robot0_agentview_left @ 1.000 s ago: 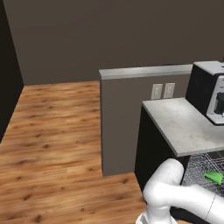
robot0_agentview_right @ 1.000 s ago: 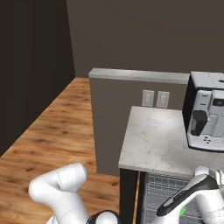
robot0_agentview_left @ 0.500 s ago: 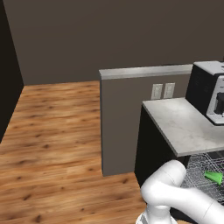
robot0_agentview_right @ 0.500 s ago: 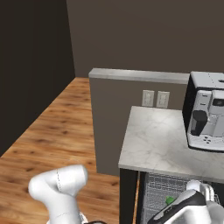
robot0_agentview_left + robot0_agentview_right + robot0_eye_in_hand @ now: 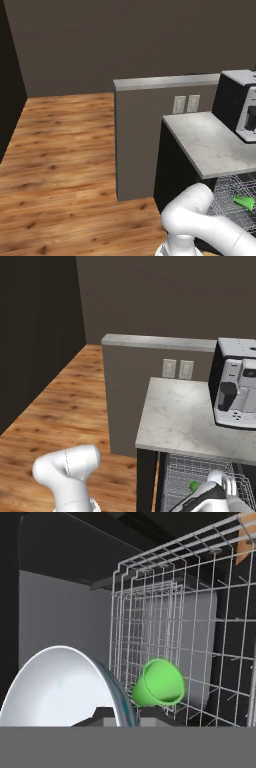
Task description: Pick up the cup and bowl from the counter, place them in the dishwasher, and close the dishwasher door.
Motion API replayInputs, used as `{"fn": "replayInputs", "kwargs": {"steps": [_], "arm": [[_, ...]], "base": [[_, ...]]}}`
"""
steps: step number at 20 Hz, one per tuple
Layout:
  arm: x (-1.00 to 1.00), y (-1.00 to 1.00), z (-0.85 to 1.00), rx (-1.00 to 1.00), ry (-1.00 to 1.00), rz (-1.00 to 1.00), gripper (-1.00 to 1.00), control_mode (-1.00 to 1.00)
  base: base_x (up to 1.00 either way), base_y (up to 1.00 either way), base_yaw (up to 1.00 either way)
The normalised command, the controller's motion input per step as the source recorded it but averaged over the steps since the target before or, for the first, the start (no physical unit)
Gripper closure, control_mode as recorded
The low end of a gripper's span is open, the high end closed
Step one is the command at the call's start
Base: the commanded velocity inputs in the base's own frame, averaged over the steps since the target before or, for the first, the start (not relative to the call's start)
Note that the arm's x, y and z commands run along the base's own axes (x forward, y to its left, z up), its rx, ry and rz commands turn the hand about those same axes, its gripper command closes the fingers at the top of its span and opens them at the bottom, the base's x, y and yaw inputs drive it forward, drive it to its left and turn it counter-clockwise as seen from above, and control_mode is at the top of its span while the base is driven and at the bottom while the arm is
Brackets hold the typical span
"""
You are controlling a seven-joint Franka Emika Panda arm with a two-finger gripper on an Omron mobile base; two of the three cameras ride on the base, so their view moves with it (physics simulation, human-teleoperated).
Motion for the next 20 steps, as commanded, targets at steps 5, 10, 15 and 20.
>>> {"fn": "replayInputs", "kwargs": {"steps": [5,10,15,20], "arm": [[0.04,0.00,-0.51,0.00,0.02,0.00,1.00,-1.00],[0.25,-0.11,-0.19,0.00,0.00,0.00,1.00,-1.00],[0.35,-0.19,-0.07,0.00,0.00,0.00,1.00,-1.00],[0.16,-0.15,-0.30,0.00,0.00,0.00,1.00,-1.00]], "base": [[0.00,0.00,0.00],[0.00,0.00,0.00],[0.00,0.00,0.00],[0.00,0.00,0.00]]}}
